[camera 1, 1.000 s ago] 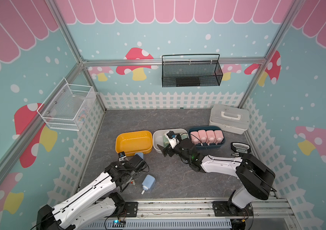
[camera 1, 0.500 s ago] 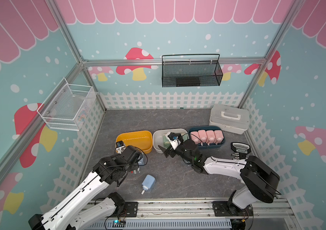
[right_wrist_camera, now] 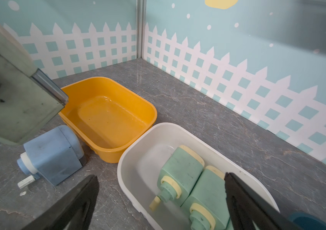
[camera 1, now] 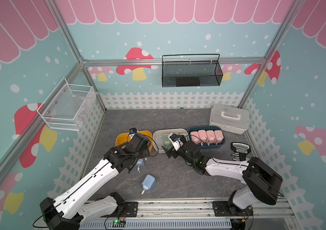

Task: Place the pencil sharpeners by color into the storage box
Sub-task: Pick up the pencil sharpener from the center of the board.

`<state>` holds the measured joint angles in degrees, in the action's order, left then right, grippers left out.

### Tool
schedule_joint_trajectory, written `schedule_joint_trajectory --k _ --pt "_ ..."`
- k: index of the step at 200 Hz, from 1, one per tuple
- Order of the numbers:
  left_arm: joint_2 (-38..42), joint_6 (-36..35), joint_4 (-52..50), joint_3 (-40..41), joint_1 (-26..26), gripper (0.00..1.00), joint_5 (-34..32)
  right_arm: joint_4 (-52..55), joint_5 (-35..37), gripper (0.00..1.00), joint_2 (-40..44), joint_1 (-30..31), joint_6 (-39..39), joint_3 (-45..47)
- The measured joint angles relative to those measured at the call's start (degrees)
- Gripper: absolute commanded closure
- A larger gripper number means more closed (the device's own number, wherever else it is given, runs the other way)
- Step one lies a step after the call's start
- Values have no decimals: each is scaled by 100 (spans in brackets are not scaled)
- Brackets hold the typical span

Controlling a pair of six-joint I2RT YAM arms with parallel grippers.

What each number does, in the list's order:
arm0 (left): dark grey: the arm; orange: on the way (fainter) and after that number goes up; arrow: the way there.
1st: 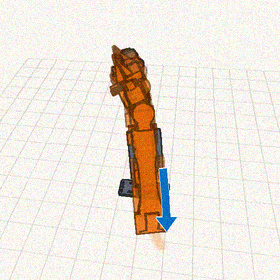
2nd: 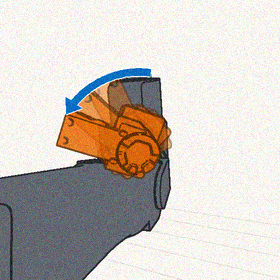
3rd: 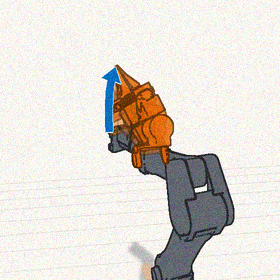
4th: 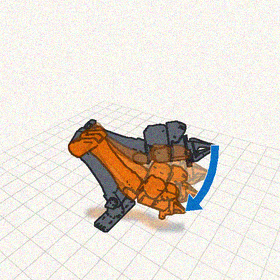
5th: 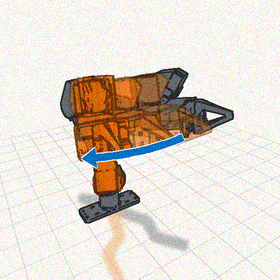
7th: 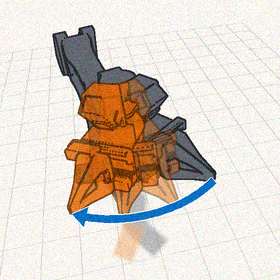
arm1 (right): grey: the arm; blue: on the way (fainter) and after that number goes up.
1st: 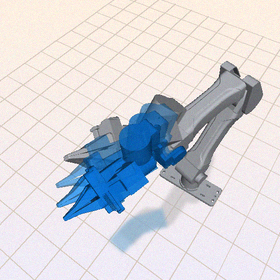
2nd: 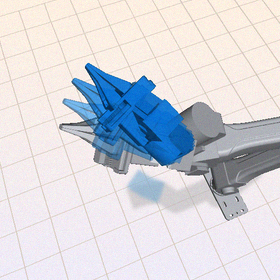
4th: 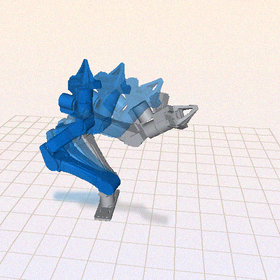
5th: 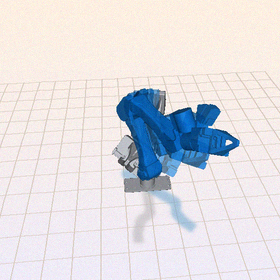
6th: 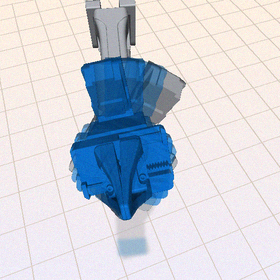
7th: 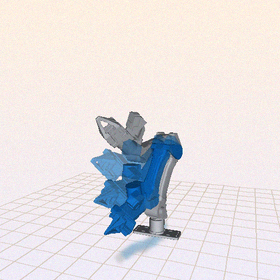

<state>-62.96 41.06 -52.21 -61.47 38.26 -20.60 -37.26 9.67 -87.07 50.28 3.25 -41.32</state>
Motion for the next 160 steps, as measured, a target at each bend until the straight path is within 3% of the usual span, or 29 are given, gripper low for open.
schedule_joint_trajectory --k 94,160 --pt "-1593 -155 1331 -365 -127 100 986 1141 1241 2 780 -4 203 160" --pt "-2487 -369 1585 -898 -372 100 1447 1676 1670 1 1296 -15 402 494"
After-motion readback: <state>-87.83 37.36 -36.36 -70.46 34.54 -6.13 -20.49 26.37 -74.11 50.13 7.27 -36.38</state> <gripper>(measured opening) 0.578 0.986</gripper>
